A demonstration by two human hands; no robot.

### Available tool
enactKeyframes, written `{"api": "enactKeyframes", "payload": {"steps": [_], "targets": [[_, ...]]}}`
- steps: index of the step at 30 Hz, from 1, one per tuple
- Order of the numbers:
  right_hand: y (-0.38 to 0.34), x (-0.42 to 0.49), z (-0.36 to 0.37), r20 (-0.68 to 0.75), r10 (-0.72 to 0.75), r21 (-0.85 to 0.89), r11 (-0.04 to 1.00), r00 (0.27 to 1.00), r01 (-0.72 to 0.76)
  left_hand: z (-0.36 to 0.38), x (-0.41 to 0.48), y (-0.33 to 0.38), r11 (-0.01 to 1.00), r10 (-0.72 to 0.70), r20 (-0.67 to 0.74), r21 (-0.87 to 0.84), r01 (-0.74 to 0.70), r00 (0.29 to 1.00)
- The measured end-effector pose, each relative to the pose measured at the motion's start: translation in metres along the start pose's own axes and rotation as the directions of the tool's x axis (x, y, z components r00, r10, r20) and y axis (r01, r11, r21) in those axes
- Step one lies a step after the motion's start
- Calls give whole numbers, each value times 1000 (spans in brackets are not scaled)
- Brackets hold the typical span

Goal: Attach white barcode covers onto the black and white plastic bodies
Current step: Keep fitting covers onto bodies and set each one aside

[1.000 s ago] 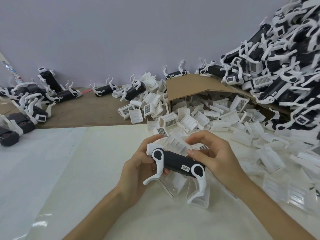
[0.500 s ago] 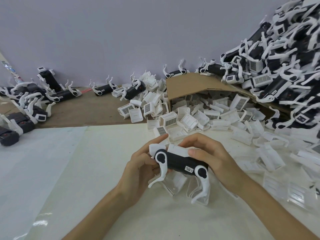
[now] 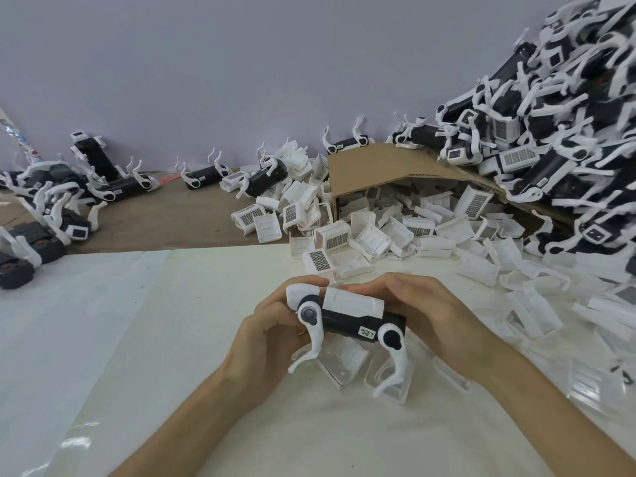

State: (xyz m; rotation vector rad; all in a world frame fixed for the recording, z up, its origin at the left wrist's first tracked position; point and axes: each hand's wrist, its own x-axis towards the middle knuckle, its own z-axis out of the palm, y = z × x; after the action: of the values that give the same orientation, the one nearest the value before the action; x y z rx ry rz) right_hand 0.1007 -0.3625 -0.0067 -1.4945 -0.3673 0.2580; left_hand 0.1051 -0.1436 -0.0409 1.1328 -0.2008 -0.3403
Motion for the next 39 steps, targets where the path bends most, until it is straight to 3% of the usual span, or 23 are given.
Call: {"api": "enactKeyframes", "payload": {"steps": [3,7,13,18,25,28,31,34,39], "targets": [[0,1,3,-55,96,109,990,994,-89,2,0,0,998,-25,66,-61,29,998],[-4,-2,3,1,170,143,975,985,-169,4,-1,0,995,-17,146,-95,31,989],[-10,-5,2,76,225,228,945,971,-237,3,-3,0,995,-27,160,-95,43,987],[-14,-5,8,41,249,290,924,968,-250,4,-4,1,996,26,173,-89,-11,985],[-18,-6,5,109,351,222,903,930,-367,6,-6,-3,998,10,201,-70,4,980],[-15,-7,1,202,348,242,888,916,-391,6,-5,-4,989,13,200,-150,18,980],[-9,-6,0,223,296,264,899,929,-350,7,-3,-1,990,39,186,-138,-13,982],[-4,-3,0,117,209,244,942,971,-232,9,0,0,991,51,144,-129,-33,988],[-3,1,0,-107,17,339,941,994,20,6,2,-4,962,-28,10,-272,30,1000]]}}
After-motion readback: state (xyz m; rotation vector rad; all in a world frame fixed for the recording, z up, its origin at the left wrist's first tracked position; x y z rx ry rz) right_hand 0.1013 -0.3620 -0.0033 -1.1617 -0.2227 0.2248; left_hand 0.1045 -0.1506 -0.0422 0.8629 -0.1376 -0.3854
